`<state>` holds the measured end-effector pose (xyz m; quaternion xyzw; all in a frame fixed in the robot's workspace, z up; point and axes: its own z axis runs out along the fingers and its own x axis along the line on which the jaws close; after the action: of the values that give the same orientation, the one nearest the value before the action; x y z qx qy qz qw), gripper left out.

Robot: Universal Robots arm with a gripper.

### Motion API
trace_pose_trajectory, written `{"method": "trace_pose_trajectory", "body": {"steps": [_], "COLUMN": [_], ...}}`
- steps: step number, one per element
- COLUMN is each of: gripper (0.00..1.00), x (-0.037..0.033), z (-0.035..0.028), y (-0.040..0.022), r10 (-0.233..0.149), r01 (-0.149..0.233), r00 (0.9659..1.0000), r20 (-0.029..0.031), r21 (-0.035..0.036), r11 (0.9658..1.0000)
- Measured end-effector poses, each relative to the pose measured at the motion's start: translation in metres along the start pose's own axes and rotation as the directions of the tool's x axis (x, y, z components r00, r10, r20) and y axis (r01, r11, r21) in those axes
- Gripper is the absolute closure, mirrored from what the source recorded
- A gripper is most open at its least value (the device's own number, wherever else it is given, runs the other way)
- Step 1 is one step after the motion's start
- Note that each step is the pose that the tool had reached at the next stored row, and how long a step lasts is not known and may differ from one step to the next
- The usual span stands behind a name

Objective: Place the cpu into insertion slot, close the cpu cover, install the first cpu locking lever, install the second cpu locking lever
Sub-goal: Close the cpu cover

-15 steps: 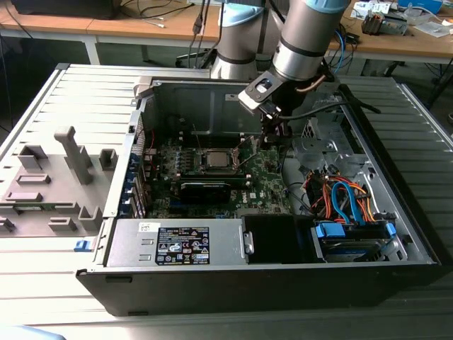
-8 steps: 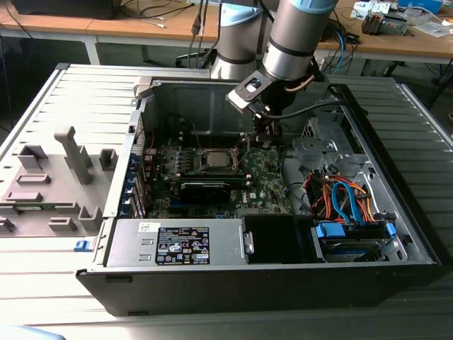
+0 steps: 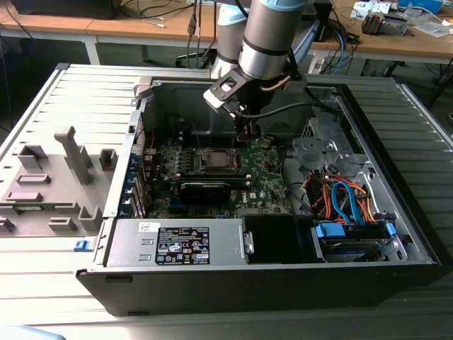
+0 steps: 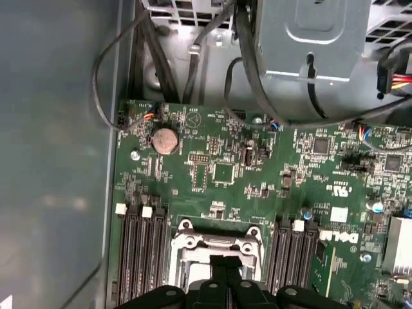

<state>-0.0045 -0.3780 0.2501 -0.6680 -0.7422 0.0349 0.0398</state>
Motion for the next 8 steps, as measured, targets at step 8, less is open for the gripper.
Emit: {"method": "trace_pose_trajectory", "body": {"steps": [8], "gripper": [0.89], "x": [0.0023], "z": [0.0176], "y": [-0.0239], "r10": [-0.011], "r01": [0.011], "r00": [0.9999], "r20": [-0.001], "r21": [-0.0001], "r11": [0.9999]}}
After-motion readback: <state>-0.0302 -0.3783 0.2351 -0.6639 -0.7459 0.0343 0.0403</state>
